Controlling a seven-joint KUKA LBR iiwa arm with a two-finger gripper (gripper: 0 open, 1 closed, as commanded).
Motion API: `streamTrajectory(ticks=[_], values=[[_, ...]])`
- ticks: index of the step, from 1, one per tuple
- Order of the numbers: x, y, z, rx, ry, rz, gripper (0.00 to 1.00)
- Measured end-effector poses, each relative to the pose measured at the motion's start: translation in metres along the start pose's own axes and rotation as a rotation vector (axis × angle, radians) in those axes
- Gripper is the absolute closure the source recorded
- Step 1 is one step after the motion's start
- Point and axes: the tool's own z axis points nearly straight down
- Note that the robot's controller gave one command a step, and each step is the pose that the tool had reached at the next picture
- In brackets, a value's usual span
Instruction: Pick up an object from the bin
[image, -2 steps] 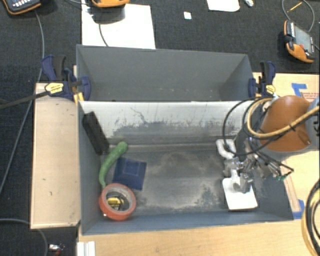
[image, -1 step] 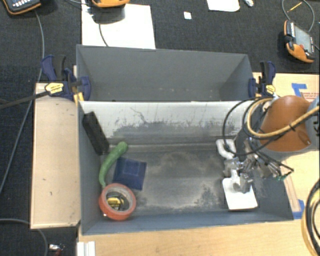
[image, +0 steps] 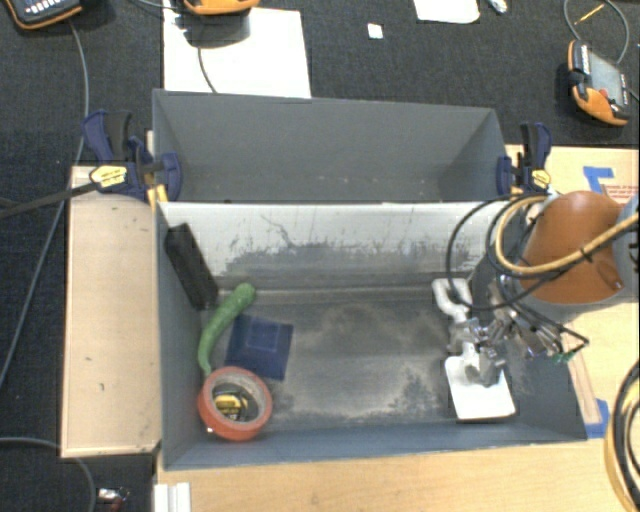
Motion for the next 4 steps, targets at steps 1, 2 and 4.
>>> streamTrajectory(ticks=[1,2,4], values=[[0.004,0.002,-0.001,-0.002,-0.004,-0.001,1.00],[0.004,-0.003,-0.007,-0.010,0.002,0.001,1.00],[0.005,-0.003,-0.021,-0.018,0.008,0.011,1.00]])
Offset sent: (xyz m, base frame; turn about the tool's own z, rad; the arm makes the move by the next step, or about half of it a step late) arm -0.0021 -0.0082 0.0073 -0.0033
